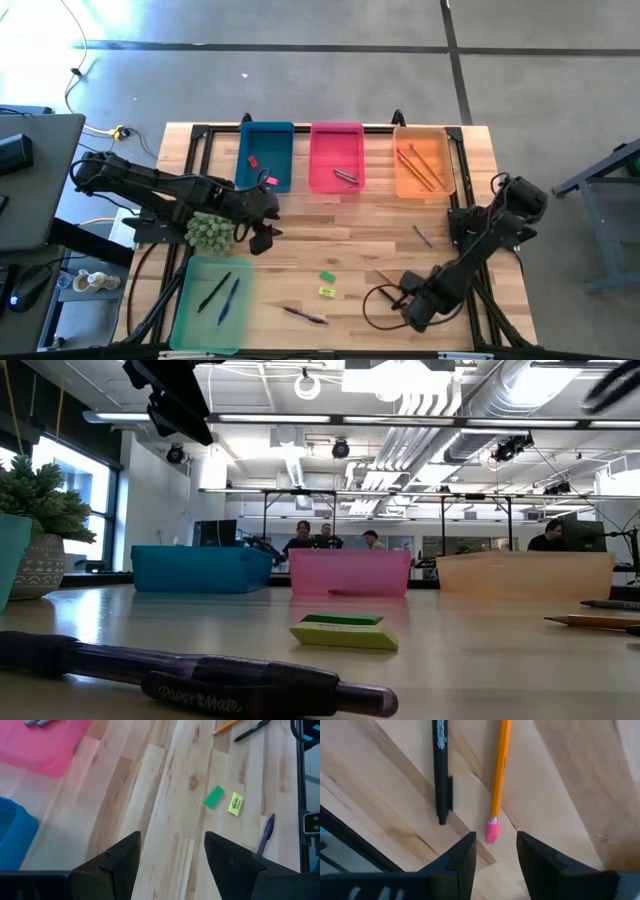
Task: Sort crayons/erasers/pens/pencils in bins
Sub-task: Put the pencil into the orange bin
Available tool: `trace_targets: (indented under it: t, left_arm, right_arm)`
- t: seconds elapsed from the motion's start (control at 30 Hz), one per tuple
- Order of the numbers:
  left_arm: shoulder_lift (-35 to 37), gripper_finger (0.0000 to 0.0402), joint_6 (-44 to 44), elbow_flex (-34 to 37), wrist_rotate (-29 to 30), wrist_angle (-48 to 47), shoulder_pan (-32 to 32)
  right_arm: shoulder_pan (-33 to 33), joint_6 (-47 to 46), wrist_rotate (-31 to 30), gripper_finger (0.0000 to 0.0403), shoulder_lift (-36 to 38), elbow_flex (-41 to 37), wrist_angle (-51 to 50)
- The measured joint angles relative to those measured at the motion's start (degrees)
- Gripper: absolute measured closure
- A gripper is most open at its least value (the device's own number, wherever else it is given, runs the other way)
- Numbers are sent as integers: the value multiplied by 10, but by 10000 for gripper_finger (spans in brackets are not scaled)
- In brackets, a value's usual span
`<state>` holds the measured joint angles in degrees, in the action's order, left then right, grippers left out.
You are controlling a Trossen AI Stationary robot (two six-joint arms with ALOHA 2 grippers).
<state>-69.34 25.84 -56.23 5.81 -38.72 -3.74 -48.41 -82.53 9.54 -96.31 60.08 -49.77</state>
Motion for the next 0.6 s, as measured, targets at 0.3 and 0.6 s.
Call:
trace_targets:
  t: [0.3, 0.6]
  left_arm:
    - [0, 195, 9, 0, 21, 0, -5]
    - [0, 195, 27, 0, 26, 0, -5]
  right_arm:
    - [-20, 0, 3, 269, -35, 0, 13]
    - [-20, 8, 12, 277, -76, 1, 28]
